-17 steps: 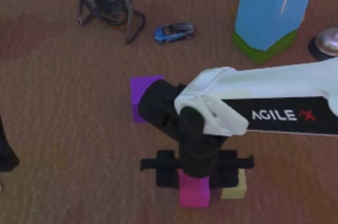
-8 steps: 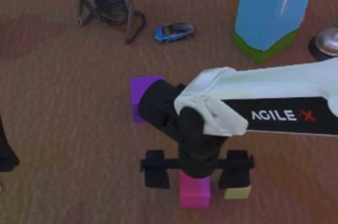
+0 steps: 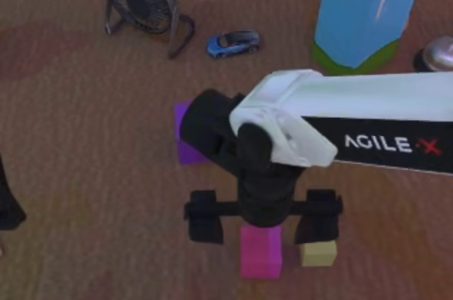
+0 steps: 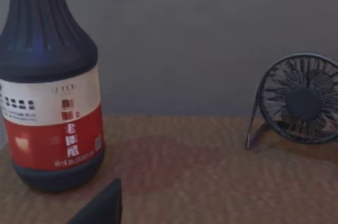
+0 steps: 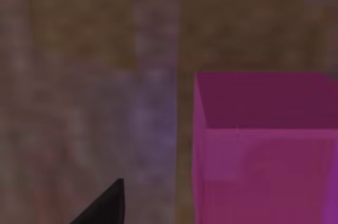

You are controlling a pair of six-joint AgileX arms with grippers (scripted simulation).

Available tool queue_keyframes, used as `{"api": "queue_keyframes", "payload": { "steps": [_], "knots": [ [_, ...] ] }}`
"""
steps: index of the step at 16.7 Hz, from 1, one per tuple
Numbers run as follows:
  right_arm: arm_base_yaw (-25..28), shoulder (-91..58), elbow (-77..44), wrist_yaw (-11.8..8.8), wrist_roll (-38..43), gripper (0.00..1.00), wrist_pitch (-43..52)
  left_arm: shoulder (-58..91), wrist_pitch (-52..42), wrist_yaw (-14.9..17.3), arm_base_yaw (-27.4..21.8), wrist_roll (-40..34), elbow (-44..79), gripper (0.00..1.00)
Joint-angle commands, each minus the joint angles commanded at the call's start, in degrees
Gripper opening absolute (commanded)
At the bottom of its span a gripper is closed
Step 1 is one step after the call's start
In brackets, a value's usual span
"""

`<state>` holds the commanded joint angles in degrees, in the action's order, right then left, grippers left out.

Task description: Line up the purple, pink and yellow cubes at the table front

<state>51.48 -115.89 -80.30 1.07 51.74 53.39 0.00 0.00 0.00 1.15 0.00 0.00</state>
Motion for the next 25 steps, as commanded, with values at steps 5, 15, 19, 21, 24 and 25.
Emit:
{"api": "queue_keyframes", "payload": {
  "steps": [5, 15, 19, 21, 24, 25],
  "knots": [
    [0.2, 3.4, -4.6, 0.0, 0.0, 1.00, 8.0, 0.0, 0.0, 0.0, 0.0, 0.0, 0.0, 1.00],
    [-5.0, 14.6, 3.9, 3.7, -6.5, 1.00, 2.2, 12.4, -8.3, -0.1, -3.3, -3.8, 12.4, 1.00],
    [-12.4, 32.9, 16.4, 7.0, -14.7, 1.00, -5.8, 32.7, -19.9, 0.0, -8.1, -9.0, 31.5, 1.00],
    [-17.2, 44.3, 24.6, 8.0, -19.6, 1.00, -10.8, 45.9, -26.9, 0.1, -10.9, -12.1, 42.8, 1.00],
    [-24.8, 62.1, 38.1, 8.7, -27.4, 1.00, -18.7, 67.2, -38.0, 0.3, -15.2, -16.9, 60.3, 1.00],
    [-27.6, 68.3, 43.0, 8.7, -30.1, 1.00, -21.6, 74.4, -41.7, 0.3, -16.7, -18.5, 66.1, 1.00]
  ]
}}
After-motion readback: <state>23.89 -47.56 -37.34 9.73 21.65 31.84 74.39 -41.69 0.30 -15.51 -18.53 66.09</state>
